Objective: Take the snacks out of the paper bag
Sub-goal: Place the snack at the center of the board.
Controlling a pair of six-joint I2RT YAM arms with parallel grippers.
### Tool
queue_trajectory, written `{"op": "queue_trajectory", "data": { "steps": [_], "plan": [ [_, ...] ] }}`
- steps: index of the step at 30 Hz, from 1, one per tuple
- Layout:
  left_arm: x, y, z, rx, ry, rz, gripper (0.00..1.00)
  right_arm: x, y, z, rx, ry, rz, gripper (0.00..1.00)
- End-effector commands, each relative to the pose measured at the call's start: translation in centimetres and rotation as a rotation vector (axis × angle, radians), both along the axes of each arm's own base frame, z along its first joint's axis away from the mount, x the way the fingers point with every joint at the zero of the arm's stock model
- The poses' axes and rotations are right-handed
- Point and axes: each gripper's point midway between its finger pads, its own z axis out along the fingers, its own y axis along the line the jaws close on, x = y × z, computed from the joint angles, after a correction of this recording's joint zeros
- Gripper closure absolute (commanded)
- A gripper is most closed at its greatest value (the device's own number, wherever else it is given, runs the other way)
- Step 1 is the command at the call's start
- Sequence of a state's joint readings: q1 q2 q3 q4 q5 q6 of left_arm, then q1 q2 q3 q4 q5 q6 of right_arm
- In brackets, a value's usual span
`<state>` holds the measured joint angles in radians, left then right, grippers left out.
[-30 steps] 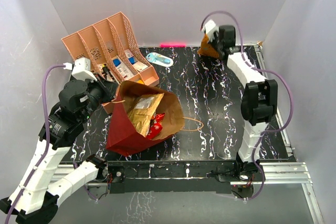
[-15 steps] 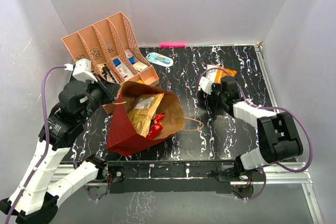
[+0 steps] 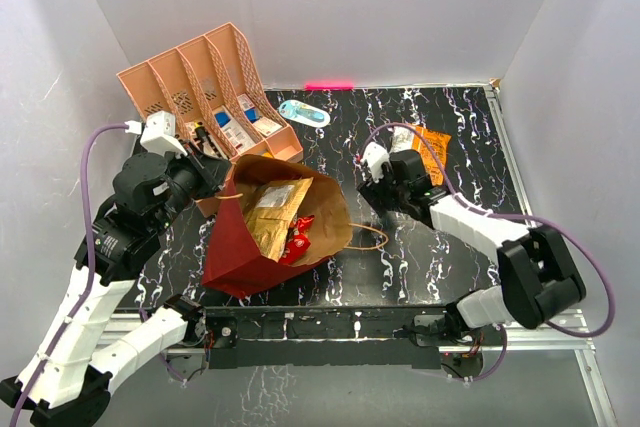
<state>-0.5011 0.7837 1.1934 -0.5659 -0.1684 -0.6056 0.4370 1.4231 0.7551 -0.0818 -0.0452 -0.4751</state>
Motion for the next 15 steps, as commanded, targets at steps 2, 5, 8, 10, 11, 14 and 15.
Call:
{"op": "queue_trajectory", "data": {
  "steps": [2,5,8,10,11,14,15],
  "plan": [
    [0.0,0.0,0.6,-0.013,-0.028,-0.003,1.0,-2.2,0.6,3.1,0.305,0.174,-0.314,0.2],
    [0.0,-0.1,0.5,-0.009,-0.029,-0.008,1.0,-3.2,1.2,3.3,0.382,0.264,-0.39,0.19],
    [-0.3,-0.1,0.7,-0.006,-0.039,-0.018,1.0,-3.5,1.4,4.9,0.41,0.224,-0.342,0.18],
    [-0.5,-0.1,0.8,-0.009,-0.046,-0.025,1.0,-3.4,1.9,8.1,0.443,0.113,-0.244,0.18],
    [-0.5,-0.1,0.9,-0.012,-0.049,-0.03,1.0,-3.4,2.2,10.2,0.462,0.042,-0.178,0.18],
    [-0.6,-0.4,0.8,-0.018,-0.044,-0.04,1.0,-4.0,3.2,17.8,0.464,-0.225,0.071,0.18],
    [-0.6,-0.4,0.8,-0.022,-0.044,-0.038,1.0,-4.4,3.6,19.7,0.433,-0.312,0.171,0.18]
  ]
}}
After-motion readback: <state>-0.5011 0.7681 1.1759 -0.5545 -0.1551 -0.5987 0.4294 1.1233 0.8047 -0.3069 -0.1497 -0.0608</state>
